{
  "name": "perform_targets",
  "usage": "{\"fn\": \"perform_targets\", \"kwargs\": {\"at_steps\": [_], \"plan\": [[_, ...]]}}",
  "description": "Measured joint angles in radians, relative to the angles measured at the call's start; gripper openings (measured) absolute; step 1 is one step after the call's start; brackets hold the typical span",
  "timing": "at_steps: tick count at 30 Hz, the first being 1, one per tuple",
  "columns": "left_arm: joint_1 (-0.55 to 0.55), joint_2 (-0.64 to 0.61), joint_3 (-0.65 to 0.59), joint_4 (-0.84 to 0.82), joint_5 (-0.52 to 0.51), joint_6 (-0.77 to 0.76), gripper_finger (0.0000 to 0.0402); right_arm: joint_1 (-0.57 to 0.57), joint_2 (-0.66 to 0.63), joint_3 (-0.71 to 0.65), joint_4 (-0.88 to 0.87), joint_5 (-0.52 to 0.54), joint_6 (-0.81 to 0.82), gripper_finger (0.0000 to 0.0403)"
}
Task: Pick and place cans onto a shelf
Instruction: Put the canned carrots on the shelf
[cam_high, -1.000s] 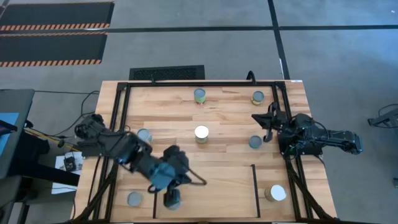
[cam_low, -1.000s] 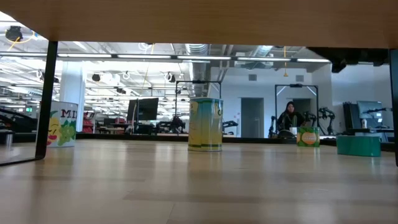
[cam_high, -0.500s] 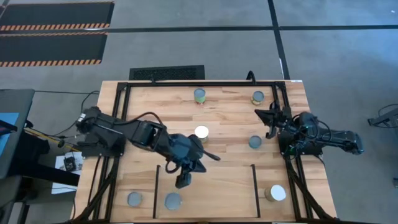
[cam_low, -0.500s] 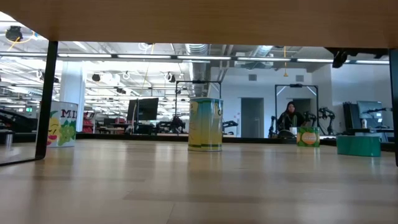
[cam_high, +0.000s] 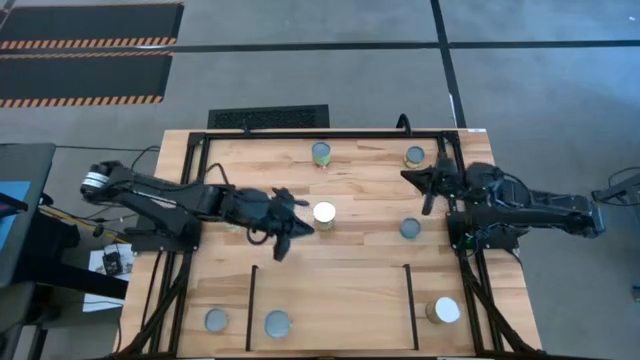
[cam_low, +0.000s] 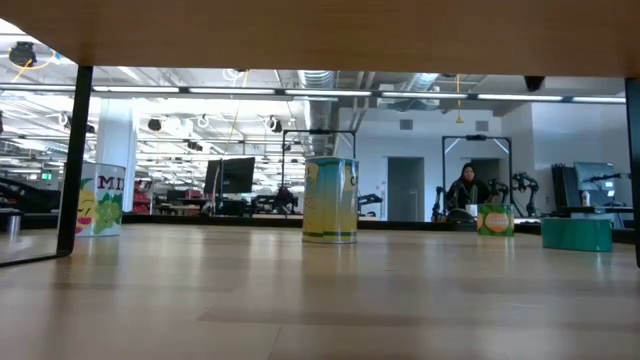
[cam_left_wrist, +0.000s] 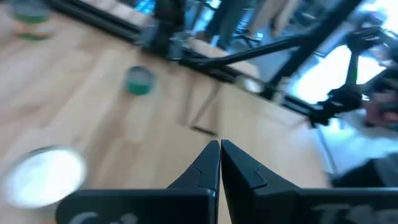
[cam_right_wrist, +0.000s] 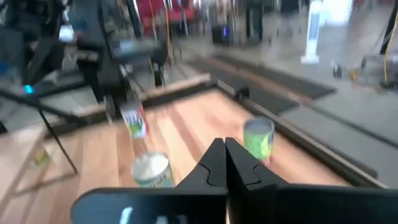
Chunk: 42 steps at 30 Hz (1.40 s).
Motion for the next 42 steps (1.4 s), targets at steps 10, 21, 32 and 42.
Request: {"fn": "perform_targets", "kwargs": {"at_steps": [10, 21, 32, 42], "plan": [[0.141, -0.301, -0.275, 0.084, 0.038, 0.135, 0.0, 0.049, 0.39, 0.275, -0.152, -0.003, 0.061, 0.0003], [0.255, -0.625, -0.53, 0.161, 0.152, 0.121, 0.0, 0.1, 0.768, 0.629, -0.372, -0.051, 0.106, 0.0003], [0.272, -0.723, -0.621, 0.168, -0.01, 0.099, 0.0, 0.141, 1.027, 0.793, -0.443, -0.352, -0.136, 0.001], [0.272, -0.717, -0.636, 0.179, -0.041, 0.074, 0.0, 0.213, 1.285, 0.919, -0.491, -0.188, -0.341, 0.0102]]}}
